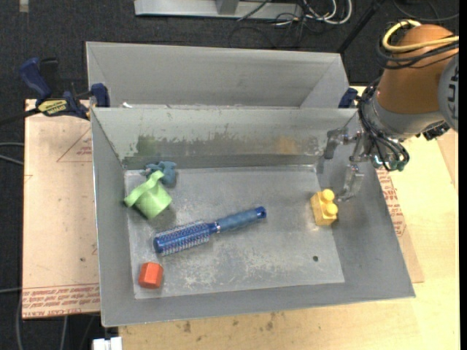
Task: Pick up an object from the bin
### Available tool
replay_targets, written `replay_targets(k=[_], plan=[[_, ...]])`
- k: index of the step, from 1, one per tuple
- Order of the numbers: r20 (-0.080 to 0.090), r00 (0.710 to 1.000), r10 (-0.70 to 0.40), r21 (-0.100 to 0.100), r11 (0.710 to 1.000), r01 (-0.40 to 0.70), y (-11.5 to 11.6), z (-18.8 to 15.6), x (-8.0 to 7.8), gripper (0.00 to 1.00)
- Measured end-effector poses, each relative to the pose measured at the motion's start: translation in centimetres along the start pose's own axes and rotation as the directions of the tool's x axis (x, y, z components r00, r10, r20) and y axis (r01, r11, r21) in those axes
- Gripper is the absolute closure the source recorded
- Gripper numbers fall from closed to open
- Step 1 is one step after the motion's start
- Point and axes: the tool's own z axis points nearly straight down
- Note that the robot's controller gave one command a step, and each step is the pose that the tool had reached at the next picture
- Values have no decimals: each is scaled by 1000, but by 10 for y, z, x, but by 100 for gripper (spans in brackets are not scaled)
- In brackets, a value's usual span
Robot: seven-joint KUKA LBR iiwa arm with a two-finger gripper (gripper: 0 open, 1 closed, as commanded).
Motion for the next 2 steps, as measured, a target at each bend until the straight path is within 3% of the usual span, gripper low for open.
replay_targets(k=[1, 2], plan=[[16, 983, -185, 6, 983, 185, -7, -90, 6, 0], [1, 964, -266, -2, 964, 266, -6, 83, 44, 0]])
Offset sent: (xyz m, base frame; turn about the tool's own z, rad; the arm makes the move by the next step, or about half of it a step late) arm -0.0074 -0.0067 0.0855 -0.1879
